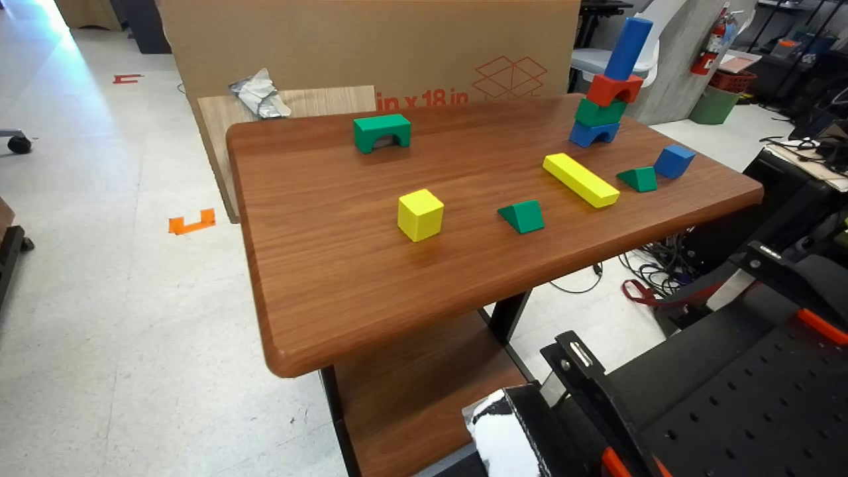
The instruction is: Remove the plastic rod from the toy tower and put it on the table
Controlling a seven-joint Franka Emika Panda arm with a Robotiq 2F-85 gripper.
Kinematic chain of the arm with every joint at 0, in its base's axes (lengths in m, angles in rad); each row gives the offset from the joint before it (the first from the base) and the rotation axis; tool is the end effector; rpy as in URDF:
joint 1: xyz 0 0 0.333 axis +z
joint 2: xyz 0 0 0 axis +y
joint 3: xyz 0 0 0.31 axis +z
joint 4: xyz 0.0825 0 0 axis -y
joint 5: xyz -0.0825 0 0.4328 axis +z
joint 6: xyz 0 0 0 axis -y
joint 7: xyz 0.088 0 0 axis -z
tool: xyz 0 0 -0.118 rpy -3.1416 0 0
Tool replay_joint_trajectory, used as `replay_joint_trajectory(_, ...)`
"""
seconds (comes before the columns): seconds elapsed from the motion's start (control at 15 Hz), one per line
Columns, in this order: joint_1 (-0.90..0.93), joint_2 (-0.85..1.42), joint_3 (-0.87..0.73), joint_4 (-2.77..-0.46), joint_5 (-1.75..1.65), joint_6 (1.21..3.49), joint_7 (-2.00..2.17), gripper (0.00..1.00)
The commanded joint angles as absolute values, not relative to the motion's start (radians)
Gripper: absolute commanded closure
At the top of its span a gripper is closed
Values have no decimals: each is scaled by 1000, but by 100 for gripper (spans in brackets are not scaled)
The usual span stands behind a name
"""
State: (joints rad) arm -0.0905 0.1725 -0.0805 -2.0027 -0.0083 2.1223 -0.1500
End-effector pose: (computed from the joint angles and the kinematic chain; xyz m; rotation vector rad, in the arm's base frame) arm 0.6101 -0.1052 0.3240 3.1282 -0.0245 -0.0861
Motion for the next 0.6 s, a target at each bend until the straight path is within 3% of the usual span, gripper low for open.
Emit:
replay_joint_trajectory(0.0,-112,228,-84,-1949,1,2125,-187,0)
replay_joint_trajectory(0.53,-131,333,-81,-1883,-8,2128,-185,0)
